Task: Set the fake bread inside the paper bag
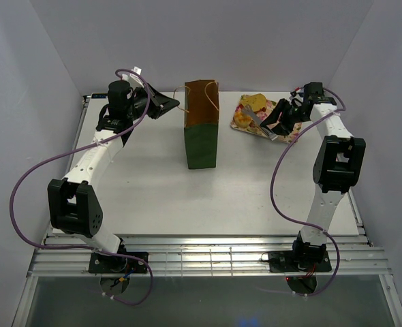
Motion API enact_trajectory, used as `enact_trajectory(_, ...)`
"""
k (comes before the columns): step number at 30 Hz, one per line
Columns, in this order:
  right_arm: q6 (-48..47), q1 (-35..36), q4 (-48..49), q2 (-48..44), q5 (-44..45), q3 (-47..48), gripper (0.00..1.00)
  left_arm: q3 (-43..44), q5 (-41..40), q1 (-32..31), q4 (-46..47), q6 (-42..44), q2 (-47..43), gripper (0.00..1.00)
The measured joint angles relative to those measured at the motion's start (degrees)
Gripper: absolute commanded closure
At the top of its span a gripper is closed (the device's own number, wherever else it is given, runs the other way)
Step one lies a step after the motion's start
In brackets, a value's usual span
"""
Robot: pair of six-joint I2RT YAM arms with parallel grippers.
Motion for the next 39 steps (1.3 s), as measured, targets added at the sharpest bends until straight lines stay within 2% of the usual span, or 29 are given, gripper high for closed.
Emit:
enact_trajectory(6,-0.26,0.55,-0.26,0.00,-0.07,0.00,0.45,0.00,0.13,0.00,0.42,0.00,0.00,1.00)
enact_trajectory(12,-0.68,1.40,-2.16,0.04,0.35,0.20,0.52,0.00,0.17,0.02,0.59,0.02,0.00,1.00)
enact_trajectory(25,1.16,1.40,-3.69,0.02,1.66,1.36,0.79,-0.02,0.70,0.39,0.72,-0.46,0.00,1.00)
enact_trajectory(39,7.06,-2.38,-6.54,-4.63,1.57,9.03,0.81,-1.20,1.33,0.83,1.27,-1.22,0.00,1.00)
